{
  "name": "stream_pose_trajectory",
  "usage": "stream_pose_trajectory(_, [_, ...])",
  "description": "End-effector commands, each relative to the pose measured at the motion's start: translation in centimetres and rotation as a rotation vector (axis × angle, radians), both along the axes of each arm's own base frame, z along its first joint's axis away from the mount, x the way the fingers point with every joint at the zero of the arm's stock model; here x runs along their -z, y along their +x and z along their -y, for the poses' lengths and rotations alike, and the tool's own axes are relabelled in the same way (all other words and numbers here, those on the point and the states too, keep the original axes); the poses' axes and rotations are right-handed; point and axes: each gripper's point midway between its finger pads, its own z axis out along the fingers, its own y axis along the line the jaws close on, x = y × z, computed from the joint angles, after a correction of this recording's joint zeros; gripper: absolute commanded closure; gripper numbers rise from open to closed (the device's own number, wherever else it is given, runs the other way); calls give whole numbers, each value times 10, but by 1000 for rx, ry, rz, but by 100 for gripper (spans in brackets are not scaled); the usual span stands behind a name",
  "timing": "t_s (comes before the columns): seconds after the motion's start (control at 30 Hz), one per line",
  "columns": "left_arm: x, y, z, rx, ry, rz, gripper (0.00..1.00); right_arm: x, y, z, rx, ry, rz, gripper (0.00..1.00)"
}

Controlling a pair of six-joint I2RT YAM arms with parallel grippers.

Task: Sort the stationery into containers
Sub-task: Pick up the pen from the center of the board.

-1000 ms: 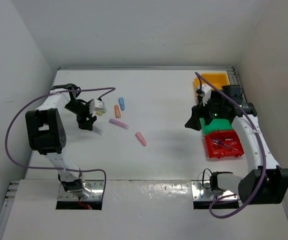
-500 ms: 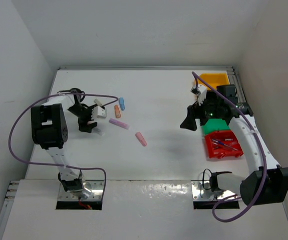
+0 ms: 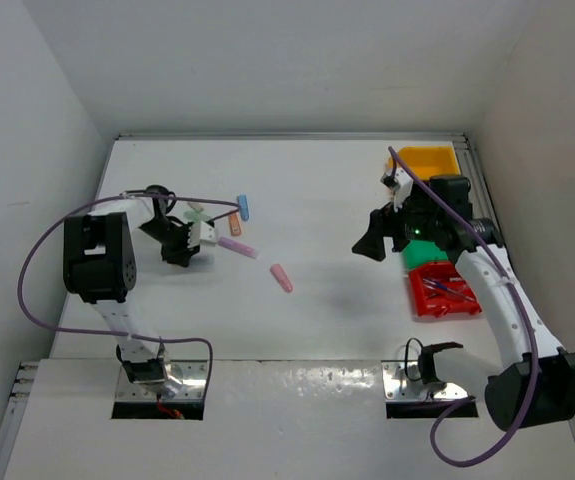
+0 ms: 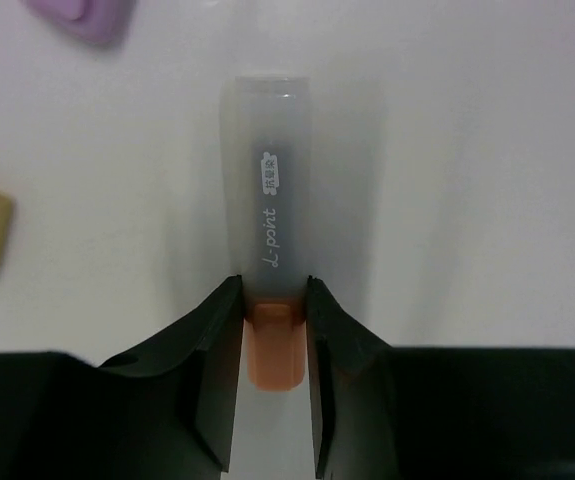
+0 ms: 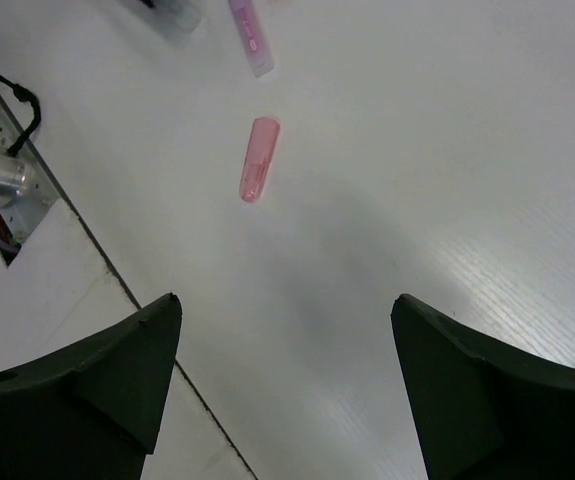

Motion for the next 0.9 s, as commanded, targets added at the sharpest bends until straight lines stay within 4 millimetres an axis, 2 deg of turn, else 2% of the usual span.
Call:
stream_pose_trajectory(0.0, [-18, -34, 23, -55, -117, -119, 86, -21, 6, -14, 15, 59, 59, 16])
stream_pose_trajectory(0.03, [-42, -34, 38, -97, -207, -133, 90, -25, 4, -21, -9, 60, 72, 16])
stream_pose_trajectory(0.1, [-72, -33, 56, -128, -319, -148, 92, -27, -1, -28, -46, 49, 98, 16])
stream_pose_trajectory(0.13, [-104, -33, 74, -147, -438, -160, 94, -27, -2, -31, -61, 43, 108, 16])
stream_pose_trajectory(0.23, [-153, -41, 104, -215, -601, -244, 100, -33, -11, -47, -210, -27, 265, 16])
stream_pose_trajectory(0.27, [-166, -45, 119, -255, -658, -307, 100, -37, -18, -57, -269, -55, 311, 17])
stream_pose_trajectory(0.33, [-184, -50, 133, -252, -712, -317, 100, -38, -20, -66, -421, -168, 479, 17])
stream_pose_trajectory(0.37, [-188, -60, 148, -279, -713, -395, 100, -39, -21, -74, -518, -268, 595, 17])
stream_pose_trajectory(0.43, [-193, -57, 159, -314, -730, -394, 100, -45, -16, -82, -583, -338, 698, 18])
stream_pose_trajectory(0.47, [-195, -64, 169, -376, -727, -477, 100, -53, -16, -92, -616, -362, 762, 18])
stream_pose_trajectory(0.53, [-197, -68, 181, -382, -736, -501, 100, -57, -9, -104, -688, -426, 880, 19])
stream_pose_trajectory(0.67, [-197, -81, 198, -425, -710, -627, 100, -56, -17, -137, -854, -506, 1105, 20])
stream_pose_trajectory(0.73, [-197, -86, 205, -449, -697, -686, 100, -52, -24, -151, -917, -521, 1163, 21])
stream_pose_trajectory(0.87, [-198, -89, 211, -467, -674, -659, 100, -41, -28, -169, -984, -543, 1214, 23])
